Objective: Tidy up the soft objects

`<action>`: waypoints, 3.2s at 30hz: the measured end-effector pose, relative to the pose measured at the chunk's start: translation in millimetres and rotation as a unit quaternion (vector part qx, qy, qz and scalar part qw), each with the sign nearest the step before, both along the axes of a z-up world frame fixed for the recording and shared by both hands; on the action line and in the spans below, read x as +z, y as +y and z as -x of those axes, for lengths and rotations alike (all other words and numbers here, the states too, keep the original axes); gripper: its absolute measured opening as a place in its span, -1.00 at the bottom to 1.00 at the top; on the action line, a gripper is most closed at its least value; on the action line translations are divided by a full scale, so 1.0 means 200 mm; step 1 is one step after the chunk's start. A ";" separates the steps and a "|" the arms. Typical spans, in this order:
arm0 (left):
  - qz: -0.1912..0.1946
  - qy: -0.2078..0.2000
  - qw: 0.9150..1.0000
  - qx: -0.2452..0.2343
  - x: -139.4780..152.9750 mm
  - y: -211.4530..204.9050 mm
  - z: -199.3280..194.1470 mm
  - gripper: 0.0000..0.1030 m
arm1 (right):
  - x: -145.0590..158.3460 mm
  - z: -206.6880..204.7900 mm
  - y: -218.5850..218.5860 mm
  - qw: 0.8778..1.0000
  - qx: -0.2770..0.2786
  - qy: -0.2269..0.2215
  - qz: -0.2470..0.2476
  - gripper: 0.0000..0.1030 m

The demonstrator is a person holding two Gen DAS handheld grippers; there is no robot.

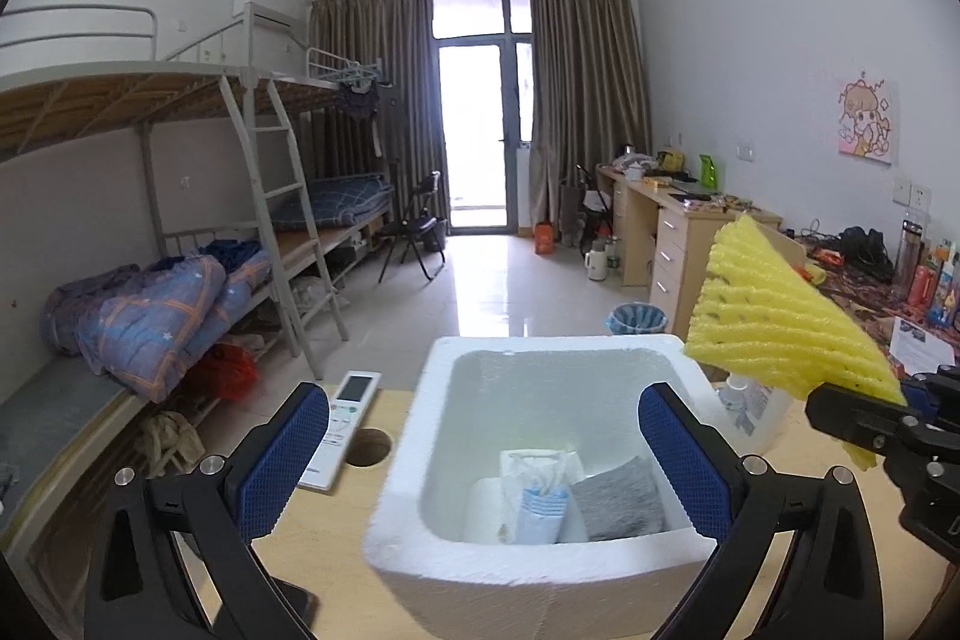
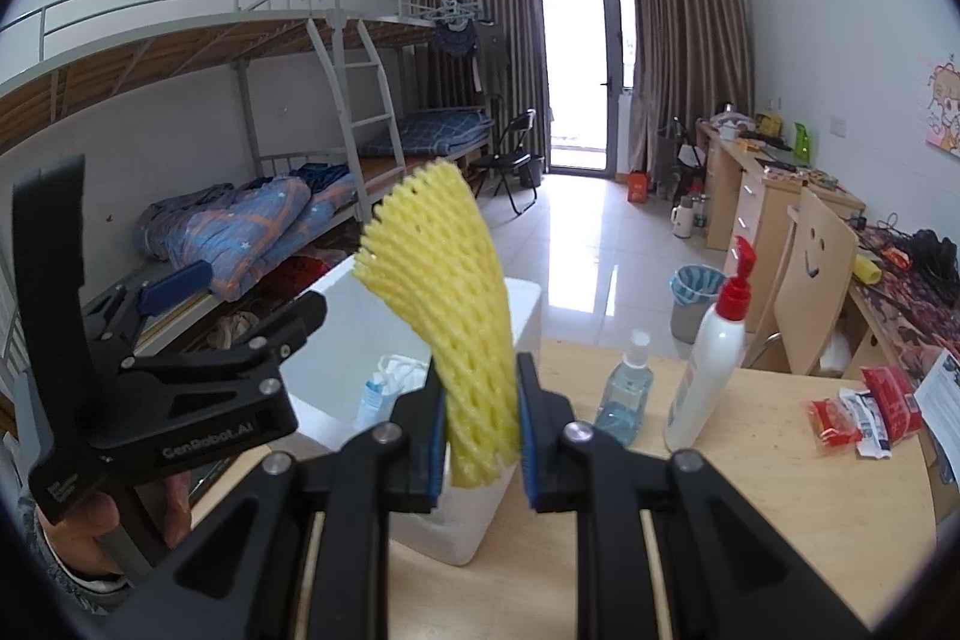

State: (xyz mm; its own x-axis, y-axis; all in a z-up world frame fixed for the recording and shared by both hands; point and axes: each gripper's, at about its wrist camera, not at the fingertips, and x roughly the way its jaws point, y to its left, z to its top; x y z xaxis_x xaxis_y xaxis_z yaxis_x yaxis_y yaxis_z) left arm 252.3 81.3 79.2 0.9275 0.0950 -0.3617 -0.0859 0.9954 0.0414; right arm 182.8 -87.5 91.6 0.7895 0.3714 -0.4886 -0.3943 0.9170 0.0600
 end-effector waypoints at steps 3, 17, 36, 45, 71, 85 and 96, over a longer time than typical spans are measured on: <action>0.003 0.001 1.000 0.008 0.00 0.04 0.02 1.00 | 0.00 -0.01 0.03 1.000 0.008 0.001 0.002 -0.55; 0.005 -0.008 0.998 0.061 0.01 0.27 0.16 1.00 | -0.01 -0.06 0.20 0.999 0.046 0.005 0.000 -0.55; 0.017 -0.015 0.996 0.084 0.03 0.35 0.19 1.00 | -0.04 -0.11 0.29 0.999 0.053 0.012 0.001 -0.54; 0.021 -0.014 0.996 0.086 0.01 0.36 0.18 1.00 | -0.05 -0.10 0.27 0.999 0.035 0.007 -0.009 0.75; 0.015 -0.022 0.997 0.068 0.05 0.29 0.27 1.00 | 0.01 -0.02 0.23 1.000 0.013 -0.010 -0.007 1.00; 0.014 -0.052 0.998 0.028 0.20 0.09 0.53 1.00 | 0.12 0.23 0.04 0.999 -0.011 -0.040 -0.028 1.00; 0.011 -0.071 0.997 -0.033 0.26 -0.18 0.78 1.00 | 0.18 0.48 -0.19 0.996 -0.058 -0.063 -0.034 1.00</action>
